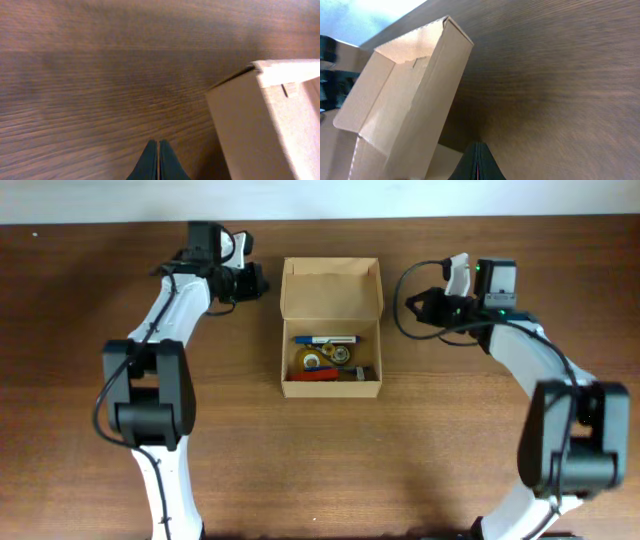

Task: Pack container
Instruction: 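Move both grippers to the box lid flaps on either side, then push the lid flap over with both grippers to close the box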

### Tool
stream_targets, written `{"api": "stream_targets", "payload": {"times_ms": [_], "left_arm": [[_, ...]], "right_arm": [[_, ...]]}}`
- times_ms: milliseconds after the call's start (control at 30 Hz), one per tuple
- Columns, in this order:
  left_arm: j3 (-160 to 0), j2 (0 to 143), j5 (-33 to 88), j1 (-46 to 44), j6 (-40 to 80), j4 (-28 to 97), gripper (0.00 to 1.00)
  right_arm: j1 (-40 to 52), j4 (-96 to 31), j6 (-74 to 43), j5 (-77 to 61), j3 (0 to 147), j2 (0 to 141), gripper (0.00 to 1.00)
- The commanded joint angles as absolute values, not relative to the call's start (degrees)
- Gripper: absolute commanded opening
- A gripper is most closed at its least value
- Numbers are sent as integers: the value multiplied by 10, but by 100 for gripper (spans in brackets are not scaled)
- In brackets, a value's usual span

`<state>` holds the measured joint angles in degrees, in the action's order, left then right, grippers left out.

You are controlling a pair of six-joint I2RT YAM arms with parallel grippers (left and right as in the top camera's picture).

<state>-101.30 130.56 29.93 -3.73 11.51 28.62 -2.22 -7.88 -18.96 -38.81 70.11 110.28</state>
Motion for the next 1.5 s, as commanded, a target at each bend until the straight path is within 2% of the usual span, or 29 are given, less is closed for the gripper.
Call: {"api": "stream_targets", "payload": {"times_ms": [0,433,700,1000,1467], "left_arm": [[-1013,1330,352,-39,161,272,2],[-1013,1344,392,-67,173,236,2],[-1013,1343,496,-64,173,138,2],[-1020,1333,569,-57,173,124,2],[-1020,1248,580,-50,147,125,2]], "right_arm": [[-22,-63,-224,-459,726,1145,4],[8,11,-260,-541,726,1223,4],[10,114,-287,-628,726,1223,3],[10,234,-309,-755,731,1222,4],[-18,245,-350,-810,755,1219,4]]}}
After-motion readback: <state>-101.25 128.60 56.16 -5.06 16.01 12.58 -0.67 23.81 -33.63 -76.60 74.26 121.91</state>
